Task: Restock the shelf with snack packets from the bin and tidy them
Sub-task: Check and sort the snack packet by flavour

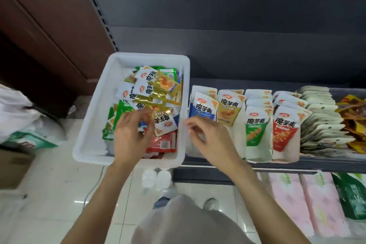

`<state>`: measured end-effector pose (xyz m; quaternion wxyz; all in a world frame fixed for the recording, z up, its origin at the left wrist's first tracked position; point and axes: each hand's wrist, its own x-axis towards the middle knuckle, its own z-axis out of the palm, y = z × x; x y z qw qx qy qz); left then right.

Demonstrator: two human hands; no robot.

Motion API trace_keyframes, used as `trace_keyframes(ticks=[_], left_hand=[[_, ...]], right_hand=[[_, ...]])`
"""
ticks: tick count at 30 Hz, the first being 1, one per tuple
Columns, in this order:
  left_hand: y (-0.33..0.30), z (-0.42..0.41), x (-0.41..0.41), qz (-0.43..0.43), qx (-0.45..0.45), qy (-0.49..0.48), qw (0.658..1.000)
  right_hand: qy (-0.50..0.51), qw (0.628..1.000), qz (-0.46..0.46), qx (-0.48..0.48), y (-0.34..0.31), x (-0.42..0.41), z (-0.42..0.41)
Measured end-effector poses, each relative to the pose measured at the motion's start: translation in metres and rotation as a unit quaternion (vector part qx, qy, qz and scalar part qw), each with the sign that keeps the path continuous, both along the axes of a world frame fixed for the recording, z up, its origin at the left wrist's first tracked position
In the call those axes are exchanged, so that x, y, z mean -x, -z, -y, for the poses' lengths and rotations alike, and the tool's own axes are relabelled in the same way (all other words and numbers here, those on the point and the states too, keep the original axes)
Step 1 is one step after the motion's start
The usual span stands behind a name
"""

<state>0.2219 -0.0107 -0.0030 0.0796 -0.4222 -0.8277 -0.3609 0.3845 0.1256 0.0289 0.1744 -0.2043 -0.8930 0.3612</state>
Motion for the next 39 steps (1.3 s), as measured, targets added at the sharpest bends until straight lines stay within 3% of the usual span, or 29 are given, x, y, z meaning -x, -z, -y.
trace_keyframes(ticks=[3, 5, 9, 13, 17, 20, 21, 23, 25, 27, 29, 32, 34, 37, 39], left_hand=[[0.017, 0.027, 0.036, 0.028, 0.133, -0.029, 0.990], [0.022, 0.035, 0.050, 0.051, 0.176, -0.033, 0.983], [0.027, 0.030, 0.071, 0.019, 0.180, 0.021, 0.983], [0.032, 0.017, 0.084, 0.013, 0.168, 0.127, 0.977], [0.038, 0.005, 0.092, -0.023, 0.179, 0.255, 0.950], [0.032, 0.002, 0.091, -0.043, 0.089, 0.246, 0.964], [0.028, 0.003, 0.090, -0.008, 0.056, 0.229, 0.972], [0.014, 0.007, 0.085, 0.161, 0.022, 0.176, 0.971], [0.003, 0.006, 0.078, 0.326, 0.023, 0.131, 0.936], [-0.003, 0.003, 0.073, 0.407, 0.016, 0.124, 0.905], [-0.010, 0.001, 0.066, 0.420, 0.004, 0.123, 0.899], [-0.012, 0.001, 0.057, 0.314, -0.015, 0.102, 0.944], [-0.015, -0.001, 0.051, 0.124, -0.063, 0.118, 0.983], [-0.018, -0.010, 0.035, -0.131, -0.125, 0.190, 0.965], [-0.020, -0.019, 0.019, -0.174, -0.138, 0.224, 0.949]], right_hand=[[-0.062, 0.993, 0.087, -0.049, 0.013, 0.051, 0.020], [-0.062, 0.983, 0.149, -0.087, 0.029, 0.083, 0.030], [0.022, 0.948, 0.289, -0.128, 0.058, 0.129, 0.042], [0.050, 0.947, 0.295, -0.114, 0.061, 0.138, 0.043], [0.031, 0.959, 0.280, 0.016, 0.030, 0.122, 0.039], [0.012, 0.957, 0.230, 0.179, -0.005, 0.106, 0.032], [0.032, 0.954, 0.182, 0.237, -0.015, 0.099, 0.029], [0.101, 0.928, 0.058, 0.353, -0.030, 0.088, 0.024], [0.166, 0.894, -0.039, 0.414, -0.035, 0.080, 0.018], [0.206, 0.882, -0.075, 0.418, -0.035, 0.074, 0.014], [0.220, 0.884, -0.076, 0.406, -0.036, 0.071, 0.012], [0.199, 0.883, -0.061, 0.420, -0.041, 0.068, 0.014], [0.176, 0.881, -0.035, 0.437, -0.046, 0.065, 0.016], [0.168, 0.886, -0.039, 0.430, -0.050, 0.051, 0.012], [0.167, 0.914, -0.046, 0.366, -0.052, 0.032, 0.004]])
